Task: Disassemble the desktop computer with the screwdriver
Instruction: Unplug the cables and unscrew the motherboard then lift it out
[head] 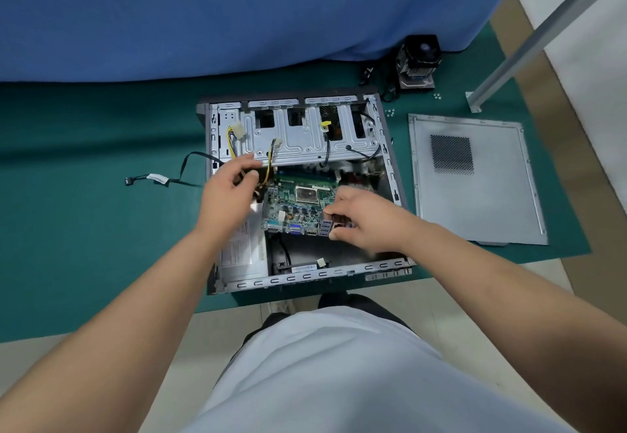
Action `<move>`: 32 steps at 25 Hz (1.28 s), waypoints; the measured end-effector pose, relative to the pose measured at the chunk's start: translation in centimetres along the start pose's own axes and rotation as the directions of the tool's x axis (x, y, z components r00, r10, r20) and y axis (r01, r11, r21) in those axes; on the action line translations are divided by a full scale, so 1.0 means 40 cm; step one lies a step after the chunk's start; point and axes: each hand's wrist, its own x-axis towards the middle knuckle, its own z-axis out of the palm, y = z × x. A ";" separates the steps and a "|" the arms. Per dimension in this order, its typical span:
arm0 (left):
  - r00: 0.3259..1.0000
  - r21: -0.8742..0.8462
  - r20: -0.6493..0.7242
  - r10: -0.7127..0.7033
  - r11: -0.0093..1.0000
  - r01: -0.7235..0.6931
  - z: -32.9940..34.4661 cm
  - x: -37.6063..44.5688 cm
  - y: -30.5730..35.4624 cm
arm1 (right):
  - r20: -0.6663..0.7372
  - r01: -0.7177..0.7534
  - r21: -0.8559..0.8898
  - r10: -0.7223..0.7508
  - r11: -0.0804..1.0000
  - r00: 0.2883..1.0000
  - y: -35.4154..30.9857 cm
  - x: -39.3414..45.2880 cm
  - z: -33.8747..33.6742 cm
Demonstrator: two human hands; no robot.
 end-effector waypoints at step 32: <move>0.785 -0.532 0.557 -0.272 0.609 0.588 -0.086 -0.088 0.356 | -0.088 0.006 0.497 0.044 0.868 0.995 -0.131 -0.232 -0.379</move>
